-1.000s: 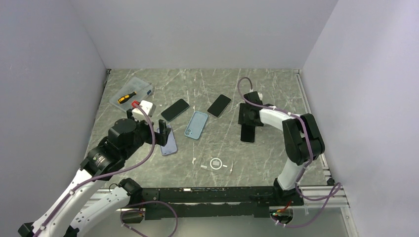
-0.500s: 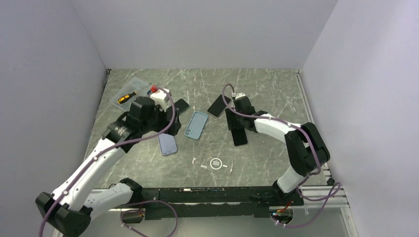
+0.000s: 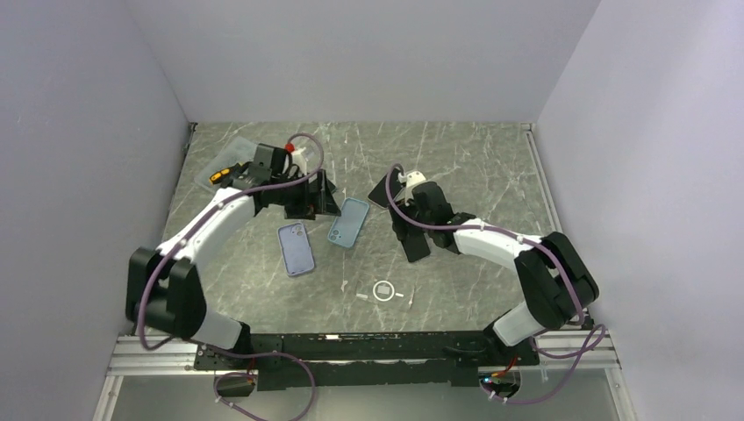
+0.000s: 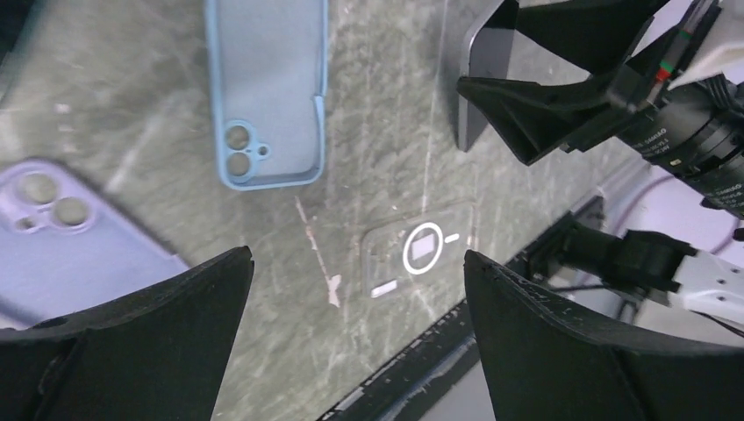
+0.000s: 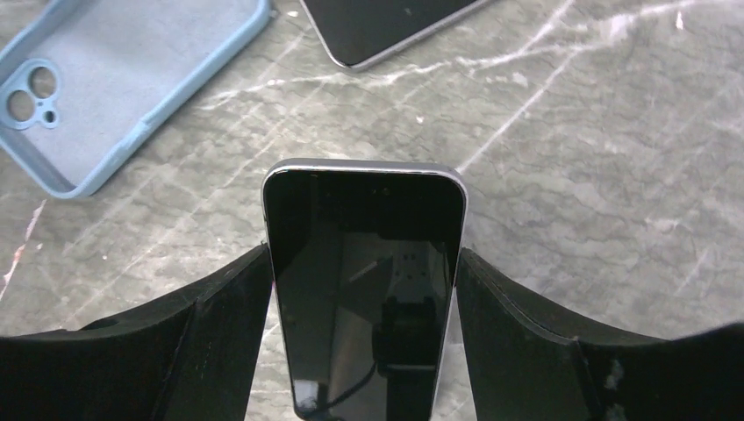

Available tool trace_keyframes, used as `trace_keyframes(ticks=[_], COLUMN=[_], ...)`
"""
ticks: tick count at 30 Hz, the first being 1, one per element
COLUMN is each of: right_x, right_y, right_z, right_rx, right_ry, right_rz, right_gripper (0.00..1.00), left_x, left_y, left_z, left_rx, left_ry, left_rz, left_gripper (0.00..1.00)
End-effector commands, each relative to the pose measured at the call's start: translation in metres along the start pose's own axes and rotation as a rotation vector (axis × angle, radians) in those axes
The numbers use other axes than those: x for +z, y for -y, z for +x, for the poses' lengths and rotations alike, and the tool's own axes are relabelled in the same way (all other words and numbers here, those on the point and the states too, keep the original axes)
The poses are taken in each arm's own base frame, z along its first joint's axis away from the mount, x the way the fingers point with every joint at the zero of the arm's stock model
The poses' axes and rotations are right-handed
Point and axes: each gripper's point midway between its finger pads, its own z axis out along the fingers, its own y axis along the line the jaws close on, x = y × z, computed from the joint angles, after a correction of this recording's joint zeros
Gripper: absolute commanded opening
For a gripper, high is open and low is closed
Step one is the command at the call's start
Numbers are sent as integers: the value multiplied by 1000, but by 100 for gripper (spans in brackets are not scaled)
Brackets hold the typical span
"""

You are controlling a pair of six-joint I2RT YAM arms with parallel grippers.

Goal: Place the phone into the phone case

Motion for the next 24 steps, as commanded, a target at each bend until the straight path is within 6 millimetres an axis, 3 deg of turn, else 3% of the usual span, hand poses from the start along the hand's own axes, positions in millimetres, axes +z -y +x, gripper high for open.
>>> trace_keyframes(ticks=[1,10,24], right_x=[-10,-14,-22], right_y=[-24,-54,-81], right_z=[-44,-41,-36], right_rx=[-73,-199,-305], right_ry=[186,248,289], right_rz=[-96,-220,-319], right_gripper=[44,43,41], left_x=[14,50,91], left_y=[38,49,64], left_z=[-12,-11,14], left_rx=[-39,-40,-11], left_ry=[-53,-171,-305], left_rz=[228,260,292], left_gripper=[96,96,90])
